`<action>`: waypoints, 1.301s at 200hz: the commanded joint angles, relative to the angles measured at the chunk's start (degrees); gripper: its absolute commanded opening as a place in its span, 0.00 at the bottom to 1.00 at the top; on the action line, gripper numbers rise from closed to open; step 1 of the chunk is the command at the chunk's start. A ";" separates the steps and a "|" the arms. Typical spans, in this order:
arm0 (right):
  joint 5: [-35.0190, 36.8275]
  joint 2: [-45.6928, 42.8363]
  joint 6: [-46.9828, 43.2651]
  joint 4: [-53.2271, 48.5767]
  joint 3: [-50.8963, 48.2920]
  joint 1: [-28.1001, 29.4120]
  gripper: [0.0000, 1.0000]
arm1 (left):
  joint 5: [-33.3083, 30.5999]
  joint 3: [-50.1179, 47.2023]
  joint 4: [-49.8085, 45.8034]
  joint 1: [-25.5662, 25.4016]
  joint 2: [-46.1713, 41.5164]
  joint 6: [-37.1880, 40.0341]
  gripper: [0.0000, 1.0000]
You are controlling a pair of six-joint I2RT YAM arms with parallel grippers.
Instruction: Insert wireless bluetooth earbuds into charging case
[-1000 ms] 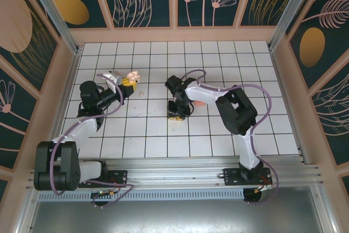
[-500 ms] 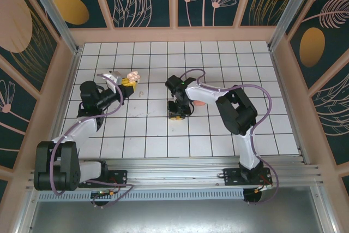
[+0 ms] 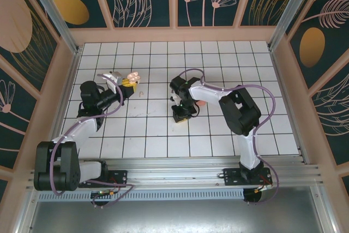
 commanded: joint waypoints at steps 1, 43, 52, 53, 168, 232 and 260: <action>0.32 -3.29 -10.14 -7.09 -0.92 -0.26 0.21 | 0.65 1.68 -0.49 0.18 -1.61 1.86 0.12; 7.37 -5.23 -18.11 -14.01 -0.79 -0.08 0.21 | 0.84 1.76 -0.76 0.18 -1.85 2.08 0.12; 8.59 -5.33 -19.24 -15.11 -0.56 -0.08 0.21 | 0.87 1.76 -0.76 0.18 -1.85 2.01 0.12; 8.72 -5.34 -19.36 -15.20 -0.56 -0.08 0.21 | 0.86 1.76 -0.76 0.18 -1.86 2.06 0.12; 11.14 1.00 -24.39 -15.41 5.64 5.93 0.21 | 0.95 1.69 -0.85 0.18 -1.96 2.16 0.12; 12.35 5.05 -25.37 -14.33 8.34 6.94 0.27 | 0.99 1.58 -0.68 0.16 -1.96 2.06 0.12; 13.14 4.58 -23.79 -14.06 10.38 6.76 0.41 | 1.21 1.68 -0.50 0.18 -1.70 1.78 0.12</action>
